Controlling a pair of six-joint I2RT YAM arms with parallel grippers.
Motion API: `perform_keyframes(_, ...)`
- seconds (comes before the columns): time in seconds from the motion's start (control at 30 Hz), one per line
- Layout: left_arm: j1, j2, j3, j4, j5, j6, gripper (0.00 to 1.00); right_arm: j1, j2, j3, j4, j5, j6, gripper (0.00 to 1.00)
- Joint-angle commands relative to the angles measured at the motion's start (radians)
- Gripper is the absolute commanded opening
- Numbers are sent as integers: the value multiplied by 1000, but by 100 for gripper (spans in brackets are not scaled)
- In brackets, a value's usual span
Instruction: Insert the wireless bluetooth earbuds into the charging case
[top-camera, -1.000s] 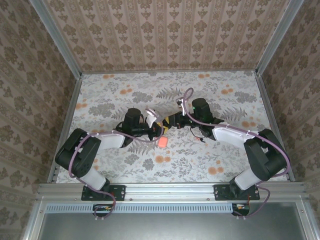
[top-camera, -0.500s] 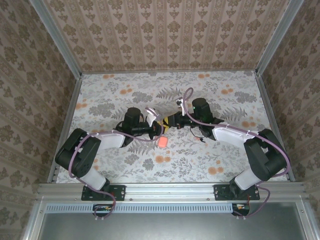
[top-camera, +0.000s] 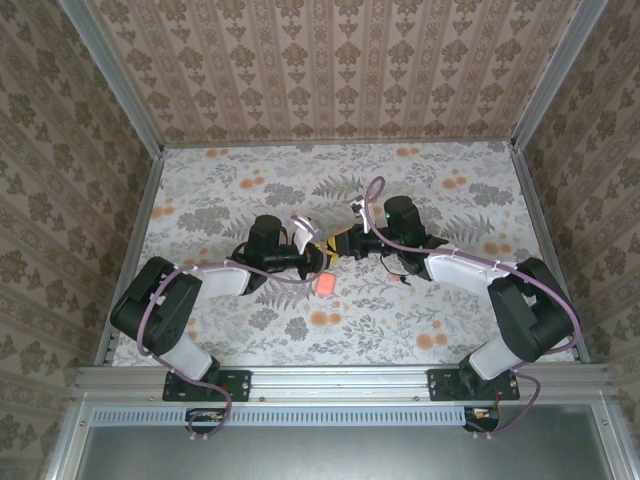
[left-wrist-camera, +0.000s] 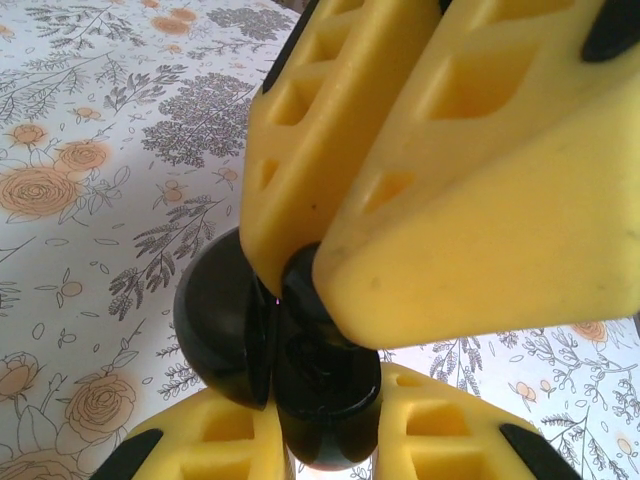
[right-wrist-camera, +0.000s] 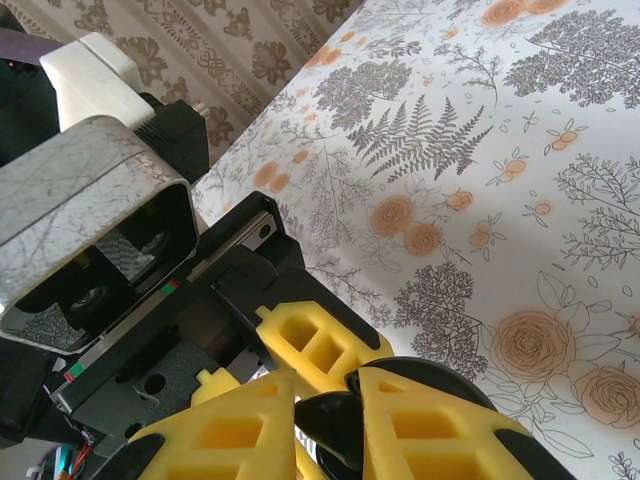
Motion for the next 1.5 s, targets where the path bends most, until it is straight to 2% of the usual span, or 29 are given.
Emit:
perform_keyframes(0.0,2,-35,28,31,13,-12,9,12,-2,23,-114,-45,-61,19)
perform_keyframes(0.23,2,-47,32,14,23,3,9,13,2,59,-196,-37,-102,21)
perform_keyframes(0.8,0,-73,32,-6,25,16,10,25,-3,57,-133,-27,-54,35)
perform_keyframes(1.07,0,-86,20,-24,16,36,10,21,-84,40,-126,16,-39,44)
perform_keyframes(1.3,-4,-94,6,-33,8,67,10,3,-176,25,-143,35,-9,46)
perform_keyframes(1.47,-28,-123,-17,-64,-41,153,10,-16,-241,25,-204,33,13,46)
